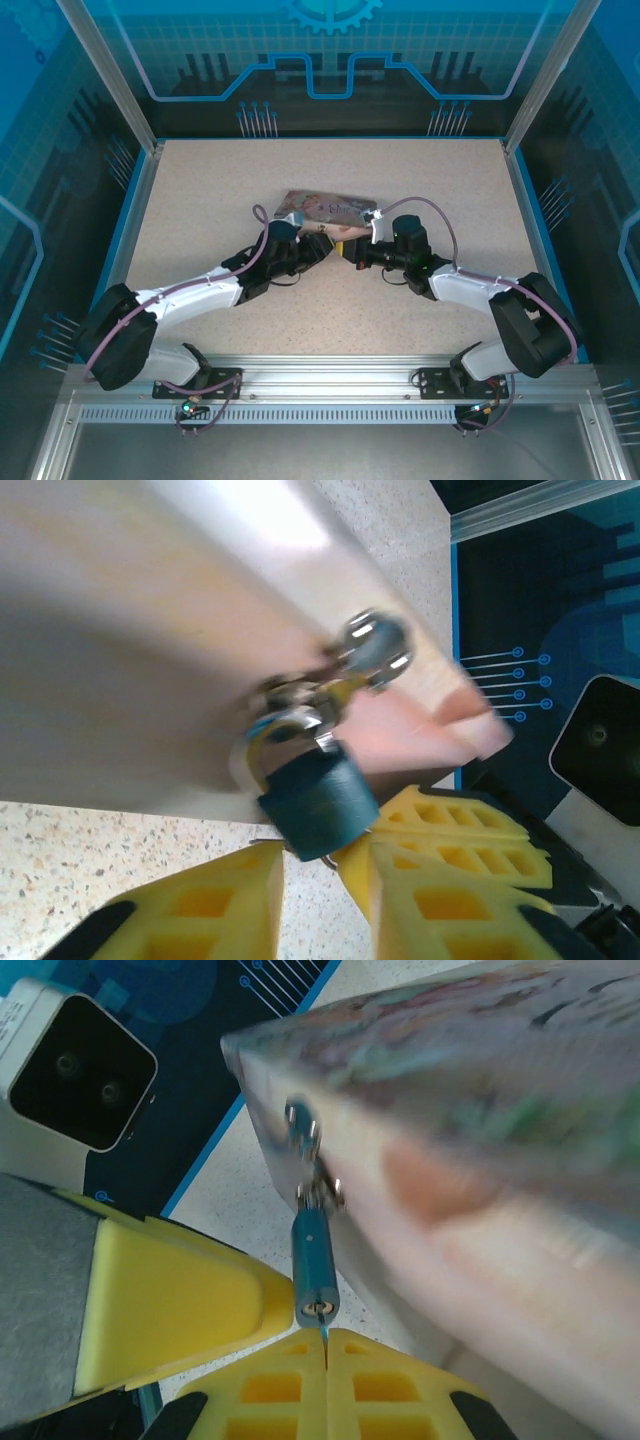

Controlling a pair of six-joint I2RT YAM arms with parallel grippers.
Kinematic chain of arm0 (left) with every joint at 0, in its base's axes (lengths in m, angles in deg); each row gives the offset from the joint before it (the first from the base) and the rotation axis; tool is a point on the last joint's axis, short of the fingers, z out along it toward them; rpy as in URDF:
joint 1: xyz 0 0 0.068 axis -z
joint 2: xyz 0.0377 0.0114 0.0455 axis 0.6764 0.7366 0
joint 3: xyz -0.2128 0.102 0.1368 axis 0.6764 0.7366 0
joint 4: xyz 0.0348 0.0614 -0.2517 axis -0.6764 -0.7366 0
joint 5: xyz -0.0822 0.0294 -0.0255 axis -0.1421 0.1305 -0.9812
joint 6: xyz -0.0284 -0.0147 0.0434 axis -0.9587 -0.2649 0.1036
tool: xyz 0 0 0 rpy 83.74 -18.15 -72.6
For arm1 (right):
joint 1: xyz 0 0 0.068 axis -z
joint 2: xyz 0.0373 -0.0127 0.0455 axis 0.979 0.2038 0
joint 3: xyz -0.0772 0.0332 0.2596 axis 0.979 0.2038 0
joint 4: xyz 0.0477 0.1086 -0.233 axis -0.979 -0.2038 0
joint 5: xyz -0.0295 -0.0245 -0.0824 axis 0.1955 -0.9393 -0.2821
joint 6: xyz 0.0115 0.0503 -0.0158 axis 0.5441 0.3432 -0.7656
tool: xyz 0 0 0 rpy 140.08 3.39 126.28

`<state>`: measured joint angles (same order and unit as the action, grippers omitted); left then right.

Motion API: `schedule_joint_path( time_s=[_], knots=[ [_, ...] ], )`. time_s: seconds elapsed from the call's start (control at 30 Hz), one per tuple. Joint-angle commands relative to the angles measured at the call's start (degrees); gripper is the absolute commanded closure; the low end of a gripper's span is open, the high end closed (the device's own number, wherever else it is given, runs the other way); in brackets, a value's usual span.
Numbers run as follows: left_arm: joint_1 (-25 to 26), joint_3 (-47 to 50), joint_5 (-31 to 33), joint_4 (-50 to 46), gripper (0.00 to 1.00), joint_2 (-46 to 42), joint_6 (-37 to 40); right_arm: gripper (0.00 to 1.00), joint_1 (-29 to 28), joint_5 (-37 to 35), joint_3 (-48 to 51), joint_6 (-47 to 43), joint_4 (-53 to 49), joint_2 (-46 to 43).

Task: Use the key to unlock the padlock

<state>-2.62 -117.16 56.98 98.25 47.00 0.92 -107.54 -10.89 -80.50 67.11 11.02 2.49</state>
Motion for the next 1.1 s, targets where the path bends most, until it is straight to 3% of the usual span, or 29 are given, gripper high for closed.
schedule_joint_path(
  time_s=[0.0,0.33,0.67,0.87,1.07],
  knots=[
    [0.23,0.96,-0.36,1.93,0.60,-0.61,0.47,1.00,-0.39,-1.18,0.59,1.11,-0.19,-0.19],
    [0.14,4.25,4.03,-3.09,0.38,-6.18,0.25,1.00,-0.86,-2.05,2.36,4.68,-5.75,3.13],
    [1.51,14.94,8.97,-3.70,0.40,-16.39,-7.48,1.00,-7.00,-8.26,8.16,12.95,-2.55,3.19],
    [4.21,18.91,10.31,4.23,0.38,-15.86,-11.08,1.00,-8.53,-11.70,9.96,15.46,0.99,1.86],
    [6.90,19.99,10.38,16.73,0.33,-7.89,-14.16,1.00,-8.98,-12.90,9.70,18.82,1.26,0.93]
  ],
)
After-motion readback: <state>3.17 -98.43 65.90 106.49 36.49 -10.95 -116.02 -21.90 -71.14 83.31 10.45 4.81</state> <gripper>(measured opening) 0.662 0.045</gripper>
